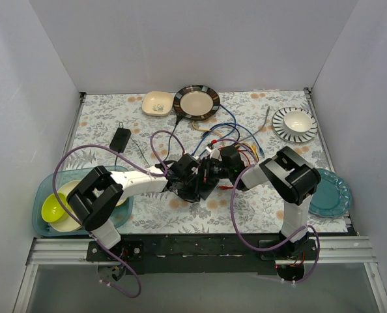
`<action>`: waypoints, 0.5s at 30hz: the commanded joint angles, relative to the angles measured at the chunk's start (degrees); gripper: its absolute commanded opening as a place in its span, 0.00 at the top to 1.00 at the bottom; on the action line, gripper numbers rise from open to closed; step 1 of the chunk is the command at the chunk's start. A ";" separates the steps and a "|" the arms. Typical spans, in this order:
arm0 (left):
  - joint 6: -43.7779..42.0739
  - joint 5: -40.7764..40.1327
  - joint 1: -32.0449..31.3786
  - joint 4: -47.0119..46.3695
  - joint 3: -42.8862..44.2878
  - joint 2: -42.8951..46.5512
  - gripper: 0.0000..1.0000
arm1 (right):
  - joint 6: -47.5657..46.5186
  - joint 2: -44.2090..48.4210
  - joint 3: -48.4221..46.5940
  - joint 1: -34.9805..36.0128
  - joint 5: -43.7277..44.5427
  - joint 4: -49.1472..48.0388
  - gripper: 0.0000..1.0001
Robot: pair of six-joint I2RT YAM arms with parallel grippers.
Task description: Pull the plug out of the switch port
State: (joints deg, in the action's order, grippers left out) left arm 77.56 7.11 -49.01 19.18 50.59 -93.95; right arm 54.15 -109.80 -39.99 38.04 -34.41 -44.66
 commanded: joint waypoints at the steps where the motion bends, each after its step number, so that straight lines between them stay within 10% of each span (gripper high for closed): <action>1: 0.40 -2.19 -0.20 3.85 -1.02 3.69 1.00 | -3.87 -6.65 3.34 -1.04 4.70 15.73 0.99; 15: 4.70 -4.48 -0.12 8.42 -6.73 9.66 1.00 | -9.24 -8.41 1.41 -2.53 9.36 25.76 0.99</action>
State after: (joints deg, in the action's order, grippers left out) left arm 80.51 3.66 -49.34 19.38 46.26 -89.21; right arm 54.26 -111.04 -42.44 36.99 -35.94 -39.83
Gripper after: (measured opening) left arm 0.127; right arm 0.021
